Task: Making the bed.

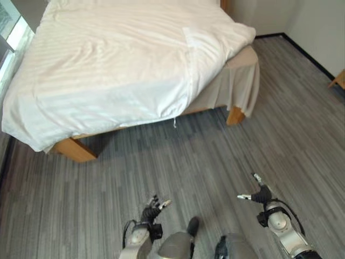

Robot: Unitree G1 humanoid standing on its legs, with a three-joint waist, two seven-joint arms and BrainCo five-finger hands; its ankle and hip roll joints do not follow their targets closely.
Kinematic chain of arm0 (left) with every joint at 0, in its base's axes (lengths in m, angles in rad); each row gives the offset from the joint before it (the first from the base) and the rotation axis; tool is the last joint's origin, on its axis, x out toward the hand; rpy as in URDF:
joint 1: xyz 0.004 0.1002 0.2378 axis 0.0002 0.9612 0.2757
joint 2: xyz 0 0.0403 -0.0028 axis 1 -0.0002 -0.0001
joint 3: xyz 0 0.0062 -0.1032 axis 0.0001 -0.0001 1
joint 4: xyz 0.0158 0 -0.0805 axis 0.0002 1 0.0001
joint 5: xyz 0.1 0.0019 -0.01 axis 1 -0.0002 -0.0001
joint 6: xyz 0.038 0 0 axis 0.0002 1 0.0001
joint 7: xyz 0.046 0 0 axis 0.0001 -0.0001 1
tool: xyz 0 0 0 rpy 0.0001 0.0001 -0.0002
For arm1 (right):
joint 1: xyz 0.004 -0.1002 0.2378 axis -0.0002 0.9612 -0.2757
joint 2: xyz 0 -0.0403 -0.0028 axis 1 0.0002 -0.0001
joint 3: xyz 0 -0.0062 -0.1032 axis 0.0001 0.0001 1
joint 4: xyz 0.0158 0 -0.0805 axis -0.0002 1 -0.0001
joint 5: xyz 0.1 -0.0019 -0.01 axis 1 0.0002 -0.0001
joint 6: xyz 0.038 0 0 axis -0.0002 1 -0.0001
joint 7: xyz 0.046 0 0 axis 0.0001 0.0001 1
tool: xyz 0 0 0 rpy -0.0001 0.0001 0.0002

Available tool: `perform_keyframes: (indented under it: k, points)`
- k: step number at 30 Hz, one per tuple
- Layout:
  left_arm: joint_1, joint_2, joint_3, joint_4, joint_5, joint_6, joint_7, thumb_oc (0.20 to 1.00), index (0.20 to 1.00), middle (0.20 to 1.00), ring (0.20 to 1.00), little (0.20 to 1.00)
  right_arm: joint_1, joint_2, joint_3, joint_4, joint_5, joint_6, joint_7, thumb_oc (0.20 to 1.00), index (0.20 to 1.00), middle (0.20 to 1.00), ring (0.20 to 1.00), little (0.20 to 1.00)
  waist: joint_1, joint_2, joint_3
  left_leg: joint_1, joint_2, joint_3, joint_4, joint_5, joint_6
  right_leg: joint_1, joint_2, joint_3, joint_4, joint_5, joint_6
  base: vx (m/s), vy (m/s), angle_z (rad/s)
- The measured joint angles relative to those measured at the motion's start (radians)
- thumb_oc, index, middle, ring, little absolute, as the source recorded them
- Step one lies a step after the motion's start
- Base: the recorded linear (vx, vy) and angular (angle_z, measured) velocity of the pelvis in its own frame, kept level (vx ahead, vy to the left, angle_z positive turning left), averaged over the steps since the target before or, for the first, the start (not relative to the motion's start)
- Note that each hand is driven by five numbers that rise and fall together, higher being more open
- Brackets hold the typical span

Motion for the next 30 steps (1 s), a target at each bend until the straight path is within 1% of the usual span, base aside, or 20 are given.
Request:
perform_keyframes:
  k: [1, 2, 3, 4, 6, 8, 11, 13, 14, 15, 16, 17, 18, 19, 20, 21, 23, 27, 28, 30]
  points:
    - [-0.009, 0.011, -0.002, -0.005, 0.000, 0.000, 0.004, 1.000, 1.000, 1.000, 1.000, 1.000, 0.001, 0.001, 0.000, -0.019, 0.000, -0.004, -0.001, 1.000, 1.000, 1.000, 1.000, 1.000, -0.004, -0.001, 0.000, 0.005, 0.005, -0.015, -0.005, 0.014, 0.007, 0.025, -0.009, -0.027, -0.138, 0.001, -0.004, 0.44, -0.146, 0.46]
    - [-0.031, 0.016, -0.002, -0.001, 0.000, 0.000, 0.004, 1.000, 1.000, 1.000, 1.000, 1.000, -0.004, 0.002, -0.001, -0.022, 0.001, -0.009, 0.000, 1.000, 1.000, 1.000, 1.000, 1.000, -0.002, -0.007, 0.004, 0.005, -0.001, -0.049, -0.008, 0.009, -0.015, 0.023, -0.006, -0.026, -0.224, 0.003, 0.003, 0.46, -0.150, 0.60]
    - [-0.049, 0.016, -0.006, 0.005, 0.000, 0.001, 0.005, 1.000, 1.000, 1.000, 1.000, 1.000, -0.003, 0.003, -0.003, -0.021, 0.002, -0.009, 0.000, 1.000, 1.000, 1.000, 1.000, 1.000, -0.013, -0.017, 0.002, 0.007, -0.001, -0.069, -0.020, 0.016, -0.012, 0.052, 0.010, -0.028, -0.404, 0.010, 0.005, 0.58, -0.124, 0.78]
    - [-0.062, 0.020, -0.007, 0.015, 0.001, -0.001, 0.007, 1.000, 1.000, 1.000, 1.000, 1.000, -0.006, 0.003, -0.001, -0.019, 0.002, -0.008, 0.000, 1.000, 1.000, 1.000, 1.000, 1.000, -0.020, -0.039, 0.007, 0.013, -0.014, -0.089, -0.033, 0.022, -0.018, 0.053, 0.010, -0.026, -0.520, 0.048, -0.013, 0.55, -0.092, 0.80]
    - [-0.071, 0.014, 0.001, 0.076, 0.007, -0.003, 0.006, 1.000, 1.000, 1.000, 1.000, 1.000, -0.008, 0.007, -0.002, -0.014, 0.003, -0.007, 0.000, 1.000, 1.000, 1.000, 1.000, 1.000, -0.045, -0.055, -0.001, 0.017, -0.031, -0.137, -0.038, -0.012, -0.026, 0.044, 0.022, -0.012, -0.676, 0.127, 0.000, 0.60, -0.089, 0.75]
    - [-0.050, 0.015, 0.006, 0.103, 0.007, 0.000, 0.009, 1.000, 1.000, 1.000, 1.000, 1.000, -0.010, 0.025, -0.001, -0.011, 0.003, -0.006, 0.000, 1.000, 1.000, 1.000, 1.000, 1.000, -0.055, -0.066, -0.002, 0.024, -0.034, -0.162, -0.038, -0.032, -0.026, 0.012, 0.017, -0.022, -0.797, 0.194, -0.010, 0.54, -0.116, 0.49]
    - [-0.012, 0.013, 0.004, 0.110, 0.007, 0.002, 0.010, 1.000, 1.000, 1.000, 1.000, 1.000, 0.017, 0.036, 0.001, -0.006, 0.002, -0.001, 0.000, 1.000, 1.000, 1.000, 1.000, 1.000, -0.057, -0.072, -0.003, 0.063, -0.024, -0.220, -0.024, -0.097, -0.053, 0.008, -0.005, -0.043, -0.791, 0.222, -0.022, 0.58, -0.228, 0.58]
    - [-0.003, 0.034, -0.001, 0.109, 0.008, 0.002, 0.011, 1.000, 1.000, 1.000, 1.000, 1.000, 0.062, 0.050, 0.004, 0.001, 0.003, 0.001, 0.001, 1.000, 1.000, 1.000, 1.000, 1.000, -0.068, -0.119, -0.031, 0.083, -0.023, -0.297, -0.013, -0.153, -0.081, 0.068, -0.026, -0.017, -0.783, 0.194, -0.020, 0.61, -0.231, 1.05]
    - [-0.005, 0.040, 0.005, 0.110, 0.008, 0.003, 0.014, 1.000, 1.000, 1.000, 1.000, 1.000, 0.055, 0.056, 0.012, 0.027, 0.003, 0.002, 0.001, 1.000, 1.000, 1.000, 1.000, 1.000, -0.067, -0.133, -0.046, 0.095, 0.006, -0.317, -0.003, -0.187, -0.120, 0.078, 0.001, -0.020, -0.771, 0.238, -0.035, 0.55, -0.156, 0.83]
    - [0.000, 0.042, 0.005, 0.106, 0.009, 0.003, 0.016, 1.000, 1.000, 1.000, 1.000, 1.000, 0.041, 0.059, 0.014, 0.040, 0.004, 0.006, 0.001, 1.000, 1.000, 1.000, 1.000, 1.000, -0.065, -0.123, -0.048, 0.098, 0.039, -0.314, 0.027, -0.216, -0.151, 0.078, 0.030, -0.037, -0.739, 0.255, -0.052, 0.28, -0.066, 0.44]
    - [0.014, 0.039, -0.002, 0.100, 0.009, 0.004, 0.012, 1.000, 1.000, 1.000, 1.000, 1.000, 0.028, 0.055, 0.018, 0.047, 0.004, 0.005, 0.001, 1.000, 1.000, 1.000, 1.000, 1.000, -0.066, -0.113, -0.050, 0.097, 0.070, -0.286, 0.084, -0.264, -0.171, 0.087, 0.065, -0.051, -0.712, 0.282, -0.134, 0.31, -0.172, 0.03]
    - [0.019, 0.030, -0.003, 0.096, 0.009, 0.004, 0.010, 1.000, 1.000, 1.000, 1.000, 1.000, 0.007, 0.051, 0.018, 0.054, 0.004, 0.006, 0.001, 1.000, 1.000, 1.000, 1.000, 1.000, -0.065, -0.098, -0.050, 0.084, 0.094, -0.253, 0.155, -0.298, -0.192, 0.102, 0.101, -0.055, -0.706, 0.273, -0.156, 0.16, -0.125, -0.10]
    - [0.034, 0.030, -0.002, 0.070, 0.009, 0.013, 0.004, 1.000, 1.000, 1.000, 1.000, 1.000, -0.020, 0.046, 0.020, 0.051, 0.004, 0.004, -0.001, 1.000, 1.000, 1.000, 1.000, 1.000, -0.057, -0.092, -0.045, 0.044, 0.090, -0.210, 0.291, -0.298, -0.204, 0.123, 0.133, -0.048, -0.713, 0.231, -0.173, 0.29, -0.234, -0.36]
    - [0.032, 0.029, 0.003, 0.034, 0.009, 0.015, 0.003, 1.000, 1.000, 1.000, 1.000, 1.000, -0.036, 0.026, 0.029, 0.057, 0.004, 0.005, 0.000, 1.000, 1.000, 1.000, 1.000, 1.000, -0.045, -0.097, -0.039, -0.040, 0.075, -0.160, 0.483, -0.308, -0.197, 0.140, 0.147, -0.031, -0.717, 0.245, -0.187, 0.34, -0.190, -0.44]
    - [0.040, 0.034, -0.001, 0.003, 0.008, 0.015, 0.004, 1.000, 1.000, 1.000, 1.000, 1.000, -0.046, 0.017, 0.040, 0.047, 0.005, 0.003, -0.002, 1.000, 1.000, 1.000, 1.000, 1.000, -0.029, -0.095, -0.038, -0.092, 0.079, -0.128, 0.576, -0.289, -0.154, 0.155, 0.165, -0.011, -0.718, 0.218, -0.218, 0.35, -0.194, -0.59]
    - [0.032, 0.038, 0.002, -0.020, 0.008, 0.016, 0.004, 1.000, 1.000, 1.000, 1.000, 1.000, -0.064, 0.006, 0.043, 0.035, 0.006, 0.003, -0.006, 1.000, 1.000, 1.000, 1.000, 1.000, -0.014, -0.101, -0.019, -0.150, 0.092, -0.087, 0.650, -0.276, -0.134, 0.183, 0.181, 0.015, -0.726, 0.194, -0.238, 0.36, -0.091, -0.52]
    - [0.025, 0.046, 0.002, -0.032, 0.008, 0.015, 0.005, 1.000, 1.000, 1.000, 1.000, 1.000, -0.084, 0.003, 0.063, 0.027, 0.014, 0.005, -0.004, 1.000, 1.000, 1.000, 1.000, 1.000, 0.000, -0.124, 0.005, -0.183, 0.100, -0.053, 0.617, -0.262, -0.140, 0.204, 0.182, 0.031, -0.732, 0.219, -0.231, 0.29, 0.029, -0.52]
    - [0.001, 0.021, -0.001, -0.037, 0.008, 0.016, 0.004, 1.000, 1.000, 1.000, 1.000, 1.000, -0.105, -0.002, 0.064, 0.029, 0.023, 0.013, -0.001, 1.000, 1.000, 1.000, 1.000, 1.000, -0.001, -0.111, 0.021, -0.190, 0.068, -0.020, 0.284, -0.219, -0.182, 0.276, 0.185, 0.063, -0.791, 0.178, -0.207, 0.40, 0.098, -0.23]
    - [-0.015, 0.006, -0.007, -0.030, 0.009, 0.016, 0.003, 1.000, 1.000, 1.000, 1.000, 1.000, -0.097, -0.010, 0.060, 0.030, 0.023, 0.014, -0.001, 1.000, 1.000, 1.000, 1.000, 1.000, -0.003, -0.095, 0.023, -0.196, 0.024, 0.010, 0.126, -0.159, -0.141, 0.288, 0.179, 0.051, -0.790, 0.170, -0.198, 0.29, 0.089, 0.09]
    - [-0.022, 0.004, -0.007, -0.032, 0.009, 0.014, 0.001, 1.000, 1.000, 1.000, 1.000, 1.000, -0.097, -0.009, 0.062, 0.030, 0.022, 0.013, 0.001, 1.000, 1.000, 1.000, 1.000, 1.000, 0.003, -0.086, 0.024, -0.199, -0.010, 0.031, 0.061, -0.096, -0.126, 0.298, 0.190, 0.046, -0.790, 0.163, -0.193, 0.39, 0.120, 0.07]
